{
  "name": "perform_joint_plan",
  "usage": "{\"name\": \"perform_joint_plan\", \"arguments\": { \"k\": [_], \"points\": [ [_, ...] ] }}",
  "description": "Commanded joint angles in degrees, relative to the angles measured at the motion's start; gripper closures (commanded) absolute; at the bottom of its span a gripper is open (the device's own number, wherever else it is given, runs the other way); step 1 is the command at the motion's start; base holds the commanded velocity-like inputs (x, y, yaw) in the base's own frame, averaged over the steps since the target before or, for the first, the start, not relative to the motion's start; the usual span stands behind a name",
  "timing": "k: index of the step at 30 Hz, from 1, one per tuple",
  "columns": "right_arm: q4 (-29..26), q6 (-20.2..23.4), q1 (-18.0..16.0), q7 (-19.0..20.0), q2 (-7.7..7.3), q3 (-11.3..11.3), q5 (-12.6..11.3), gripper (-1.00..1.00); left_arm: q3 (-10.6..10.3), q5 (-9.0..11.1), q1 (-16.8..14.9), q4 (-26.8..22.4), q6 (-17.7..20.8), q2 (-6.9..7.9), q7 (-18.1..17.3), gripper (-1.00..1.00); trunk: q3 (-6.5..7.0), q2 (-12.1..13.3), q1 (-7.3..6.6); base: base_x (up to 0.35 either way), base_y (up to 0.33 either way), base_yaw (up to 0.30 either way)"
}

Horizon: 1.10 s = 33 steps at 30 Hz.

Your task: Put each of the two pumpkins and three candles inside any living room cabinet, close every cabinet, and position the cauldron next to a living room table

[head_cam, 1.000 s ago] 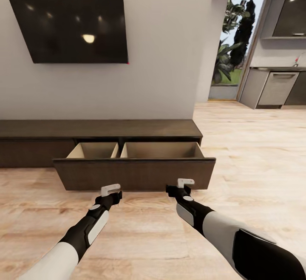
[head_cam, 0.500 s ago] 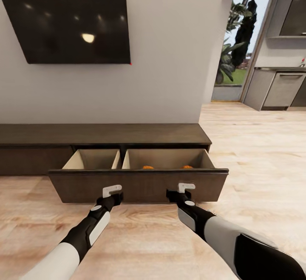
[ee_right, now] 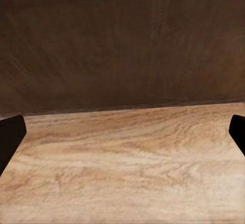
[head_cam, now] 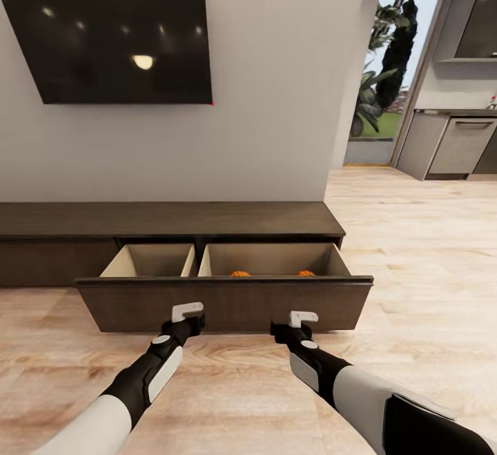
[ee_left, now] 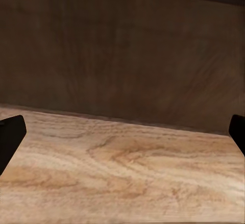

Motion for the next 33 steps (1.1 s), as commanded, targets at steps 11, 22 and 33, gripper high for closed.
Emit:
{"name": "perform_joint_plan", "arguments": {
  "k": [11, 22, 33],
  "points": [
    [0.68, -0.37, -0.02, -0.30, -0.03, 0.49, -0.49, -1.00, -0.64, 0.42, -0.03, -0.10, 0.15, -0.06, 0.46, -1.00, -0.05, -0.02, -0.01, 0.103, 0.042, 0.000],
    [0.82, -0.54, -0.02, -0.34, -0.06, 0.49, -0.54, -1.00, -2.34, 0.51, -0.03, -0.10, 0.24, -0.05, 0.44, -1.00, -0.05, -0.02, -0.01, 0.024, 0.001, 0.000],
    [0.82, -0.63, -0.02, -0.34, -0.06, 0.49, -0.55, -1.00, -4.42, 0.51, -0.03, -0.10, 0.20, 0.03, 0.44, -1.00, -0.05, -0.02, -0.01, 0.176, 0.000, 0.000]
  ]
}}
